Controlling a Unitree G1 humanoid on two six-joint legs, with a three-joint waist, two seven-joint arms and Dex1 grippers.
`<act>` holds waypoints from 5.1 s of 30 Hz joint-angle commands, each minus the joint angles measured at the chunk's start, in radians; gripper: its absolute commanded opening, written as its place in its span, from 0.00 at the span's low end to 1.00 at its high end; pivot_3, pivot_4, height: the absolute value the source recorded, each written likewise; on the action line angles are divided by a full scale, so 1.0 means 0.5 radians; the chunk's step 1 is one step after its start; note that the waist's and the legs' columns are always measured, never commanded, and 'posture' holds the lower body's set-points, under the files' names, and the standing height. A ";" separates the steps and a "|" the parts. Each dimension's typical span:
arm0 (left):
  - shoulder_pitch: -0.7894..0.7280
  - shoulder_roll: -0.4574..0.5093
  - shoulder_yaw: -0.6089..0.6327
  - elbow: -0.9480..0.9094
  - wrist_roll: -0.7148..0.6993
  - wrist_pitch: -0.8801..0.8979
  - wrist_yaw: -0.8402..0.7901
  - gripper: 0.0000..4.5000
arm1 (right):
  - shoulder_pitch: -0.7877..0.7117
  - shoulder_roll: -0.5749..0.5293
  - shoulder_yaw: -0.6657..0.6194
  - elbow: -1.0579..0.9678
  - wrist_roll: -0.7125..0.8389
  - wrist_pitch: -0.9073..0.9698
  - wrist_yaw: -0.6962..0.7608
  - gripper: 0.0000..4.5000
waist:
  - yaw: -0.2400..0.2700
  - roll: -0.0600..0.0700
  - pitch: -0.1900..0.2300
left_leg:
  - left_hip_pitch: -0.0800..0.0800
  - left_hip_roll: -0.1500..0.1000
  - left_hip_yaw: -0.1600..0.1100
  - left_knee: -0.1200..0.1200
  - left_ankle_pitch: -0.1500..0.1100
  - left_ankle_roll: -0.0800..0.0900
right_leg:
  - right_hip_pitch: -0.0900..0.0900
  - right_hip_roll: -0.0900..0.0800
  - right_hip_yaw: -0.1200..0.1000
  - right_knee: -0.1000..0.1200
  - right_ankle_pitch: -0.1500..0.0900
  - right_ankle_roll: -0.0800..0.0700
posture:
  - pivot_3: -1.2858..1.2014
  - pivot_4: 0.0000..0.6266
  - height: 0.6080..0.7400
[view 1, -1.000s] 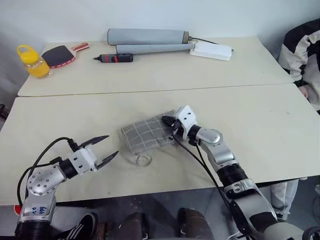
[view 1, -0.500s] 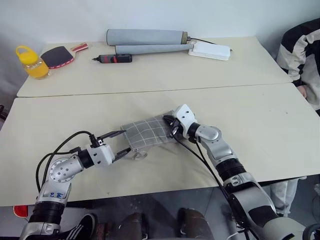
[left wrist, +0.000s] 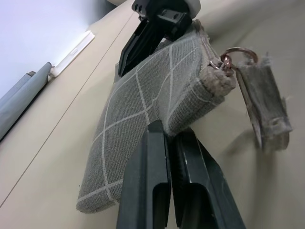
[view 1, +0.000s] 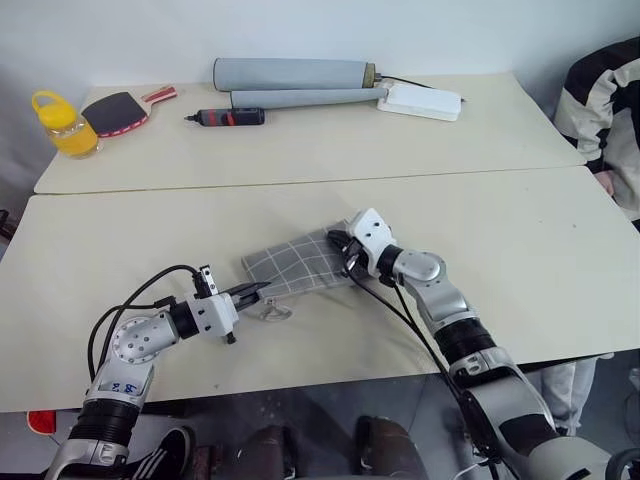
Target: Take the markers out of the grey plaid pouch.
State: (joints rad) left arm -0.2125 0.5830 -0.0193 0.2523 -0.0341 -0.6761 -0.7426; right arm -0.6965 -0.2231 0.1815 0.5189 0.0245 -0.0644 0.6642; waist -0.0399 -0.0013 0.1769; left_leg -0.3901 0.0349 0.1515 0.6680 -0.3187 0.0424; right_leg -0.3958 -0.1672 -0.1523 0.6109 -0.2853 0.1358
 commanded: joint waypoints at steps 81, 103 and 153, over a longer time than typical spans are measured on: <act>-0.136 -0.157 0.009 -0.251 -0.141 0.549 0.157 0.00 | 0.540 -0.697 -0.301 -1.571 0.766 0.946 0.476 0.16 | 0.064 0.000 -0.001 | -0.002 -0.002 -0.007 0.002 0.004 0.001 | 0.005 -0.005 -0.010 -0.007 0.001 0.000 | 0.52 0.24 1.00; -0.108 -0.249 -0.053 -0.419 -0.109 0.659 0.181 0.00 | 0.367 -0.549 0.175 -0.964 -0.209 0.129 0.166 0.04 | 0.068 0.000 -0.001 | -0.003 -0.005 -0.005 0.002 0.004 0.004 | 0.005 -0.006 -0.010 -0.007 0.002 0.003 | 0.52 0.24 1.00; -0.336 -0.509 0.023 -0.675 -1.201 2.419 -0.155 0.00 | -0.370 -0.806 0.481 -0.787 -0.313 0.319 1.133 0.41 | 0.024 -0.001 0.000 | -0.003 -0.004 -0.008 0.009 0.007 0.001 | 0.007 -0.003 -0.009 -0.005 0.002 0.002 | 0.52 0.24 1.00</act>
State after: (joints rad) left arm -0.3654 0.3315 -0.0199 -0.0642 -0.6203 0.5455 -0.8033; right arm -0.8722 -0.6253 0.4143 0.1197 -0.1052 0.1099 1.2435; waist -0.0279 -0.0019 0.1769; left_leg -0.3916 0.0330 0.1474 0.6725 -0.3154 0.0430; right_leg -0.3921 -0.1685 -0.1569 0.6086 -0.2845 0.1368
